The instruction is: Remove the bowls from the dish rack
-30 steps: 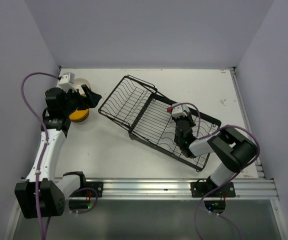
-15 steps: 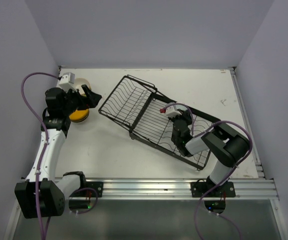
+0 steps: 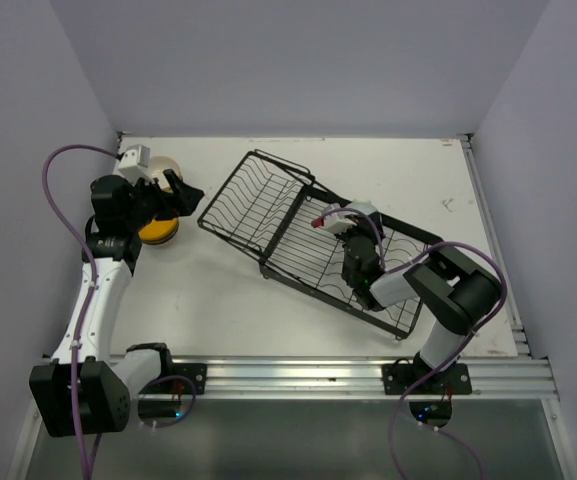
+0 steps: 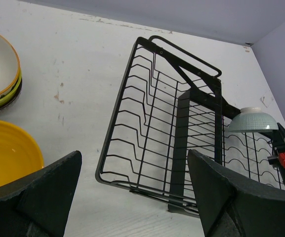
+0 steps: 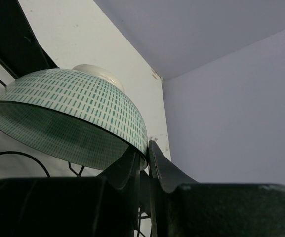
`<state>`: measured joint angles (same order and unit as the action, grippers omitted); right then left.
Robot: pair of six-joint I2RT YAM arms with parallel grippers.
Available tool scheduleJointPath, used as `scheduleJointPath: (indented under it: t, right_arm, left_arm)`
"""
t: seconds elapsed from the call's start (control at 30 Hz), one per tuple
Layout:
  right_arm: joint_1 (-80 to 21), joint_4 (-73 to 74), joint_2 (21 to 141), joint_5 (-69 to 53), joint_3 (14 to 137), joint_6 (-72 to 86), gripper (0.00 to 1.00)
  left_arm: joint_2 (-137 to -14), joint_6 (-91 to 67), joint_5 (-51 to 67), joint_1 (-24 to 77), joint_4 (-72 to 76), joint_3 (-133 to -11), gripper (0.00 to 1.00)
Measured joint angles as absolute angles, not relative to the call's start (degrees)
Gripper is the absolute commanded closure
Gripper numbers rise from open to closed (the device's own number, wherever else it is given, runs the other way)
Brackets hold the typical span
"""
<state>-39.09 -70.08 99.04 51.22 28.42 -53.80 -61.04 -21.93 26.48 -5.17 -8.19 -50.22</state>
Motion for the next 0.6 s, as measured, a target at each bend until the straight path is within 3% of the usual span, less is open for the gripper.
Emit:
scheduleJointPath:
  t: [0.43, 0.6]
  right_arm:
    - [-41.95, -70.91, 99.18, 50.52, 28.49, -62.15, 1.0]
    - [-42.39, -61.21, 87.37, 49.84, 29.06, -53.52, 1.0]
  left_arm:
    - [-61.04, -21.93, 26.89, -5.17, -8.16, -50.22, 0.08]
    - [-61.04, -21.91, 26.98, -5.17, -8.12, -50.22, 0.08]
